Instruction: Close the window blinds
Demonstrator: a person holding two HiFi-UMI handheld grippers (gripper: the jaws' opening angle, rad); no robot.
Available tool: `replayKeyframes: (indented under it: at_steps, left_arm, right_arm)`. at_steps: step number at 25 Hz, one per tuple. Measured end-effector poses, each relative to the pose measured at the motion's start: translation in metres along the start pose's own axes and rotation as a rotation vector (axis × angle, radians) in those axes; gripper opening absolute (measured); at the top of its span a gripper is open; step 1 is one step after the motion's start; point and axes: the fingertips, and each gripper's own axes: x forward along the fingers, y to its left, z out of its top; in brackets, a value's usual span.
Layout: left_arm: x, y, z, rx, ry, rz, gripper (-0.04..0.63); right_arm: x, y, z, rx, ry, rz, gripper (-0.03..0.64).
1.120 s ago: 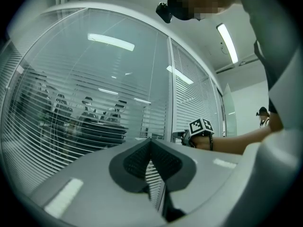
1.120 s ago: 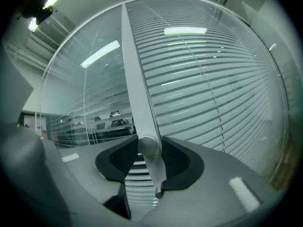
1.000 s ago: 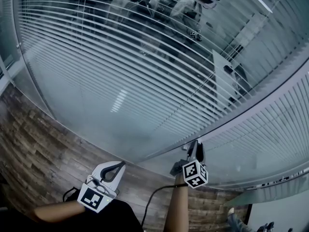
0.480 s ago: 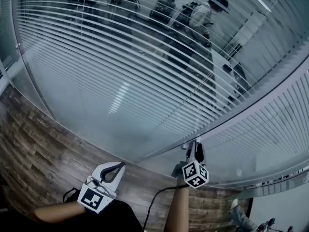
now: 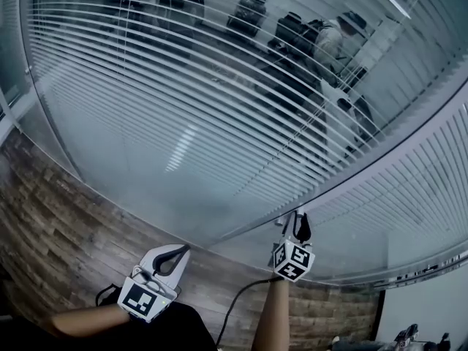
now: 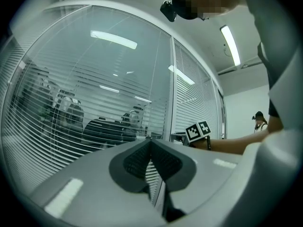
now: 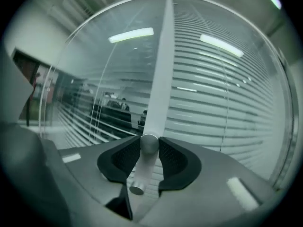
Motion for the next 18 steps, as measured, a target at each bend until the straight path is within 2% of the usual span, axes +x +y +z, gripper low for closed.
replayKeyframes:
  at_steps: [2,3,4,8,10,12,14,15,18]
  left_arm:
    - [0.0,-0.001,-0.001,-0.002,0.004,-0.001,0.002]
    - [0.0,-0.002,-0.002,-0.002,0.006,-0.003,0.002]
    - [0.0,-0.003,-0.002,-0.002,0.007,-0.005,0.002]
    - [-0.001,-0.006,-0.003,-0.003,0.007,-0.006,0.002]
    - [-0.001,-0.004,-0.003,-0.007,0.009,-0.002,0.002]
    - [-0.002,-0.003,-0.004,-0.011,0.015,0.002,0.002]
    - [-0.004,-0.004,-0.005,-0.012,0.018,0.002,0.002]
    - [-0.004,-0.004,-0.005,-0.011,0.017,0.0,0.002]
    - [-0.005,-0.005,-0.005,-0.01,0.018,-0.005,0.002]
  right_arm:
    - [0.0,0.002,0.0,-0.112,0.024,-0.003,0.127]
    - [0.0,0.003,-0.001,-0.098,0.031,-0.001,0.129]
    - [-0.001,0.002,-0.001,-0.033,0.03,0.004,0.13]
    - [-0.004,-0.006,-0.006,0.409,-0.017,0.037,0.16]
    - [-0.004,-0.008,-0.007,0.553,-0.046,0.054,0.169]
    - [-0.003,-0.007,-0.005,0.629,-0.069,0.067,0.136]
    - [-0.003,-0.006,-0.004,0.607,-0.067,0.055,0.127]
    - [-0.003,-0.005,-0.004,0.55,-0.056,0.043,0.126]
    - [-0.004,-0.001,-0.003,0.258,-0.012,0.01,0.126]
